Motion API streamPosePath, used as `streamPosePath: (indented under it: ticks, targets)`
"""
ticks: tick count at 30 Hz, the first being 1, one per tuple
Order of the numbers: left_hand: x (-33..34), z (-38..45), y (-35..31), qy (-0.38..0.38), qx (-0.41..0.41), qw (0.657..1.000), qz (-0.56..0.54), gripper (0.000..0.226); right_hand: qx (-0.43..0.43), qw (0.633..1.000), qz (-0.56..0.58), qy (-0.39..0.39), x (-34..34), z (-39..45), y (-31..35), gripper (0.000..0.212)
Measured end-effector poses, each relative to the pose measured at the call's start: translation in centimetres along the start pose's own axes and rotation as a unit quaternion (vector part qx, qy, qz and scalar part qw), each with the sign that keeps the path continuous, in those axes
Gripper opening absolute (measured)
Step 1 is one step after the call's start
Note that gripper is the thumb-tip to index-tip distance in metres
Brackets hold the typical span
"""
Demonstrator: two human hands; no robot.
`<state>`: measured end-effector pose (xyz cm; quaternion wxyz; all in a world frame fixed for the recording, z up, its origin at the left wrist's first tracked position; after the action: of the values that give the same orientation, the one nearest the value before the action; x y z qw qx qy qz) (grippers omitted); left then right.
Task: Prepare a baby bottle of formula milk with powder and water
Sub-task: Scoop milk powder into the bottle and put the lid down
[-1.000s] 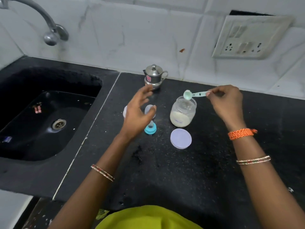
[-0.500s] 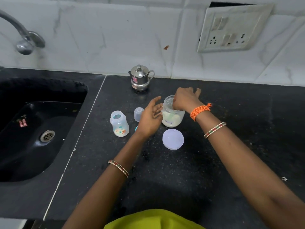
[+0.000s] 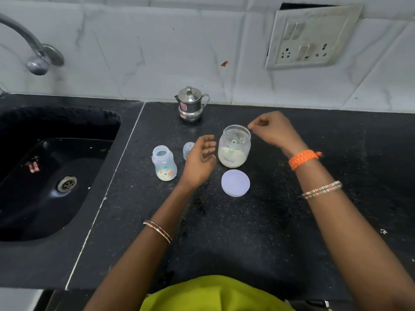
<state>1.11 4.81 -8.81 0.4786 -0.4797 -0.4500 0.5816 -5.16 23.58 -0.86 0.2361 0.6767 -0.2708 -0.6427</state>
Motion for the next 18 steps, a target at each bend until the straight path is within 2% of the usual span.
streamPosePath:
  ticks: [2, 3, 4, 6, 8, 10, 11, 12, 18]
  targets:
    - [0.0, -1.2, 1.1, 0.001, -0.012, 1.000, 0.008, 0.046, 0.009, 0.995, 0.055, -0.084, -1.1, -3.2, -1.6, 0.017]
    - [0.2, -1.9, 1.7, 0.002, -0.023, 1.000, 0.013, 0.045, 0.013, 0.993, 0.060, -0.102, -0.7, -4.6, -2.7, 0.019]
    - [0.5, -2.6, 2.3, 0.003, -0.033, 0.999, 0.016, 0.044, 0.014, 0.994, 0.053, -0.097, 0.5, -5.6, -3.7, 0.018]
    - [1.1, -3.6, 3.2, 0.011, -0.048, 0.999, 0.023, 0.044, 0.042, 0.999, -0.001, -0.023, 4.1, -7.5, -5.5, 0.010]
    - [1.4, -4.1, 3.6, 0.014, -0.052, 0.998, 0.028, 0.043, 0.072, 0.989, -0.115, 0.062, 7.9, -8.6, -6.9, 0.054]
    - [1.2, -4.4, 3.9, 0.011, -0.057, 0.998, 0.028, 0.041, 0.060, 0.976, -0.197, 0.068, 9.8, -9.2, -7.0, 0.090]
    - [1.1, -4.6, 4.0, 0.008, -0.058, 0.998, 0.028, 0.040, 0.052, 0.974, -0.212, 0.063, 10.4, -9.3, -6.9, 0.099]
    - [1.0, -4.7, 4.0, 0.007, -0.058, 0.998, 0.029, 0.040, 0.046, 0.973, -0.218, 0.055, 10.7, -9.3, -6.9, 0.101]
    - [0.8, -4.0, 3.2, -0.003, -0.044, 0.999, 0.026, 0.041, 0.051, 0.972, -0.222, 0.059, 9.1, -8.5, -7.1, 0.085]
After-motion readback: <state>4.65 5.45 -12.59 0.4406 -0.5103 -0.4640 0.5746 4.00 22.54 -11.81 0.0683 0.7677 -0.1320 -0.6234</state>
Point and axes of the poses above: each hand's wrist, its own z-axis towards the middle knuckle, its own x-axis out of the palm, y = z × x, the point moved 6 cm from there along z, towards the middle knuckle, and after that the axes turned 4 degrees about x, right-handed, at the moved point
